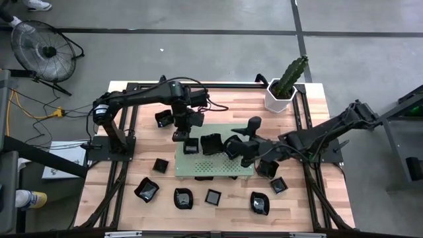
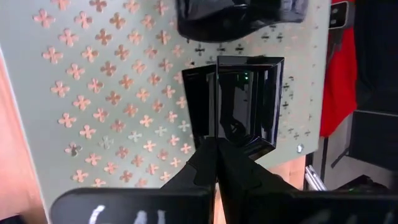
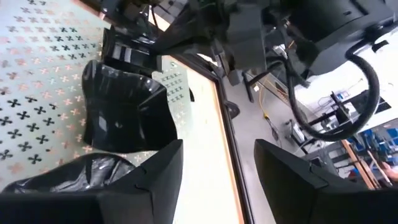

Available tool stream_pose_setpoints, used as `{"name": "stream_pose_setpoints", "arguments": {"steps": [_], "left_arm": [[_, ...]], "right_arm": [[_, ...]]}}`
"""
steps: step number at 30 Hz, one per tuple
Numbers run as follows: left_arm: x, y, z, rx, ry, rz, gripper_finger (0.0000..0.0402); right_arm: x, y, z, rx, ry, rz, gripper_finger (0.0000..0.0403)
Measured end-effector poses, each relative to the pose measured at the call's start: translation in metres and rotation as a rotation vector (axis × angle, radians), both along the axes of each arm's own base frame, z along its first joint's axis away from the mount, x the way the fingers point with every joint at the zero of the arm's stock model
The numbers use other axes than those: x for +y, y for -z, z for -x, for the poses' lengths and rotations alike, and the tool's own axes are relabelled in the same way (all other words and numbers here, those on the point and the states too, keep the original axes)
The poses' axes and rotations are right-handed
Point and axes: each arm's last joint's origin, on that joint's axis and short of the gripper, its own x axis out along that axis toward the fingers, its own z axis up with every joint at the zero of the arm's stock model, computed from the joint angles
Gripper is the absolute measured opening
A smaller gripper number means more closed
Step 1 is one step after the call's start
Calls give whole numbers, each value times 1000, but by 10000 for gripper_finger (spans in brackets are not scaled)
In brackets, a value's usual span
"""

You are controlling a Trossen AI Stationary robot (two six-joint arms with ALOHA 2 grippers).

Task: Pick & Place Mini shaped plates
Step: Stack the black square shaped plate on top of the black square shaped plate on the shelf

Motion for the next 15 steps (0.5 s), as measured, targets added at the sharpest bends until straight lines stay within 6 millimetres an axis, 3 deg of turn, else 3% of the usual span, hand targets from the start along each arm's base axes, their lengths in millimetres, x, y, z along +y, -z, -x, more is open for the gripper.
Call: {"name": "stream_pose_setpoints", "arguments": {"steps": [15], "left_arm": [[0,-1,0,-1,-20,4,1]], "right_arm": [[0,0,0,4,-13,-9,193]]}}
